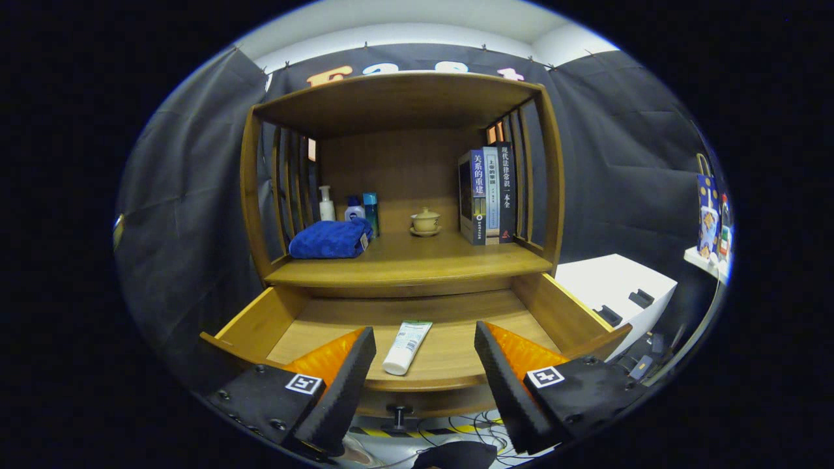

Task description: Pull open the drawer, take out the items inside it, and place them on the countertop above the cabinet.

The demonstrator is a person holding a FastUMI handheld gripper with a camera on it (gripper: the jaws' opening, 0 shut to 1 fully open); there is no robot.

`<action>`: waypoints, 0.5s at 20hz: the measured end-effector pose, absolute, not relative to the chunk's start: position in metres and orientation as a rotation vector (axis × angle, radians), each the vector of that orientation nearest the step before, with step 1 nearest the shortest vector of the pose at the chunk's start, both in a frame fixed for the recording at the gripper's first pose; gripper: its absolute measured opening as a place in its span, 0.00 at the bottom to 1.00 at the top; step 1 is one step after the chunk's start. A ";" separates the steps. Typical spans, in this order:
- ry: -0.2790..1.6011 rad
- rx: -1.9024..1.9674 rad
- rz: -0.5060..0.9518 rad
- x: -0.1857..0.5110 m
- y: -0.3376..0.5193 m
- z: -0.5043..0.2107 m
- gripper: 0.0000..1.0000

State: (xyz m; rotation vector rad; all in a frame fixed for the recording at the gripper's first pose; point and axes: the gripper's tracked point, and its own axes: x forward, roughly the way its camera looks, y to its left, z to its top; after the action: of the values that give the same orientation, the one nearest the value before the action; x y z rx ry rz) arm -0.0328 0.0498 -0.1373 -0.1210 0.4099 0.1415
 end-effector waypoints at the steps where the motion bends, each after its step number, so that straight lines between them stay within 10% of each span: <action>1: 0.439 -0.115 0.148 -0.025 0.056 -0.141 0.99; 10: 0.719 -0.062 0.142 0.027 0.084 -0.193 0.99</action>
State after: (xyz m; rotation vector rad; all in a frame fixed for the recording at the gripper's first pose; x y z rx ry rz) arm 0.0269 0.0837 -0.1934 -0.0621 0.7193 0.1423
